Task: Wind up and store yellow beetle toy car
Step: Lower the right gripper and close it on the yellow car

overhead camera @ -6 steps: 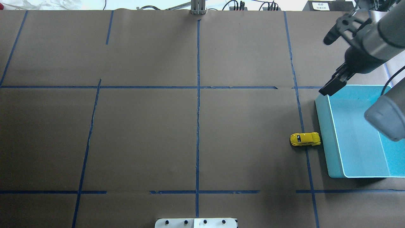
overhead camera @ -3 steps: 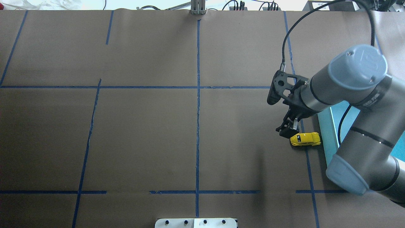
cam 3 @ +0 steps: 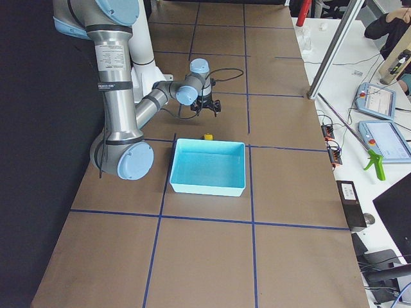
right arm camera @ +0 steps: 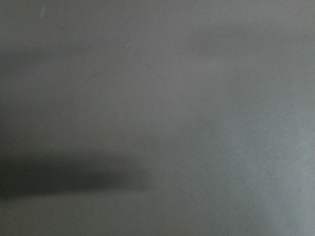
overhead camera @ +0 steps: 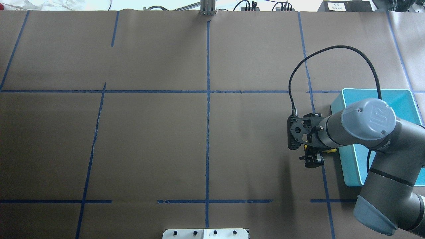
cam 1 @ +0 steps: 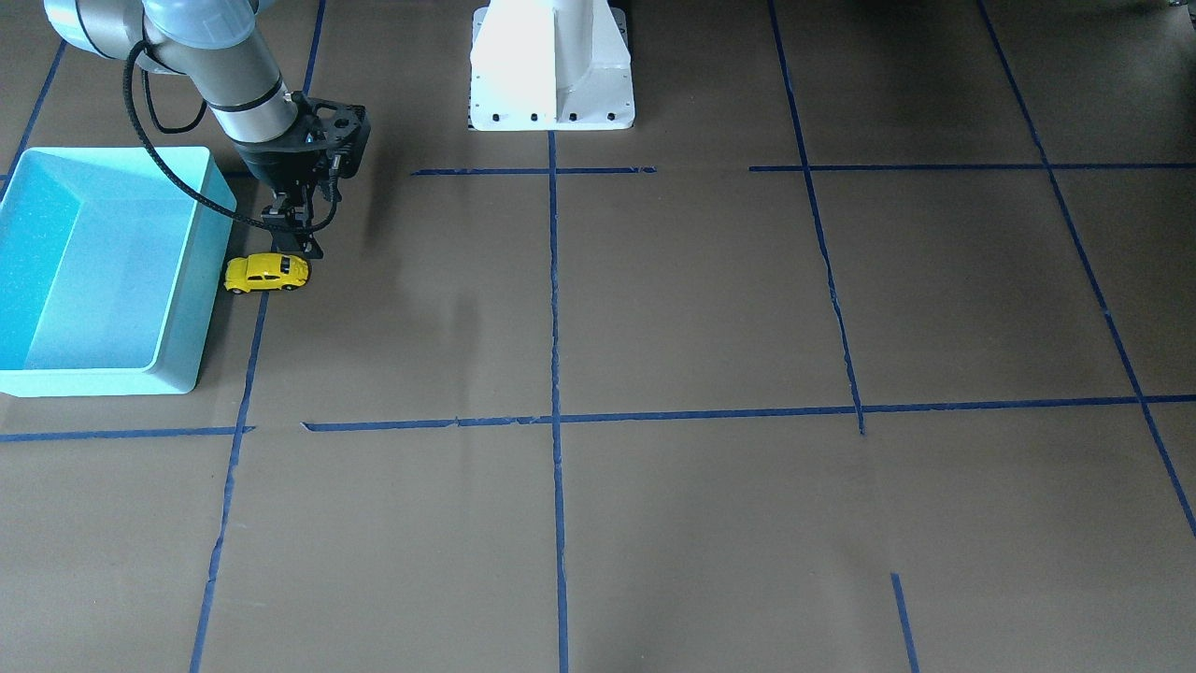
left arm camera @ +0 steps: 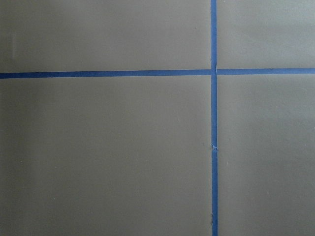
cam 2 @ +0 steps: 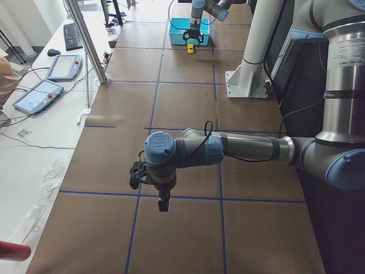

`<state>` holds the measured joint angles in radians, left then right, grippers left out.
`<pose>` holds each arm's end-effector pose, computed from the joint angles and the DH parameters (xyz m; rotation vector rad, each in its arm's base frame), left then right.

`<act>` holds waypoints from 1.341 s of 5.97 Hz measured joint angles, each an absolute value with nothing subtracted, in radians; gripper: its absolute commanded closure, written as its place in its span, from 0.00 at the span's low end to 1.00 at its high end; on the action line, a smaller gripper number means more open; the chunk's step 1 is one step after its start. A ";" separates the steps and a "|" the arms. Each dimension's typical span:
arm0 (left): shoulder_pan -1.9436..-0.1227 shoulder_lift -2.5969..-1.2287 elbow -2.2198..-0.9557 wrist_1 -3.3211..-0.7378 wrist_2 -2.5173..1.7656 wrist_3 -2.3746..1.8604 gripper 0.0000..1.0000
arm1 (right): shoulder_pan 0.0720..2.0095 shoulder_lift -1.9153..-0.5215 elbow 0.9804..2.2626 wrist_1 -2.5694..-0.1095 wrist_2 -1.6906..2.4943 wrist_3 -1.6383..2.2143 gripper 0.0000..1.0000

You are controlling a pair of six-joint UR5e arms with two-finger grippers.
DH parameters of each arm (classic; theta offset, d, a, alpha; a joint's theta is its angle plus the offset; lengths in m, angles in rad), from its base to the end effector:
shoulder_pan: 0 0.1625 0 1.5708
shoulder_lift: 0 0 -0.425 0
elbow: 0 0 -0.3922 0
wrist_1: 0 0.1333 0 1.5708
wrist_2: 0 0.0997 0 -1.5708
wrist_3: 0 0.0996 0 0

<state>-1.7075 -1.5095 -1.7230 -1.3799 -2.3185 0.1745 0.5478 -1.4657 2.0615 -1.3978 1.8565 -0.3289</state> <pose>-0.1272 -0.4433 0.6337 0.0216 0.7528 -0.0014 -0.3783 -0.3540 0.3644 0.6822 -0.5615 -1.3810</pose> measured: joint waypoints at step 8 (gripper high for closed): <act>-1.707 -1.510 -1.697 -1.389 -2.322 0.176 0.00 | 0.570 -1.485 1.920 -1.333 1.857 -0.465 0.00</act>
<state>-1.7073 -1.5104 -1.6973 -1.3891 -2.3224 0.1760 0.5700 -1.4851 1.9199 -1.3330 1.8573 -0.4652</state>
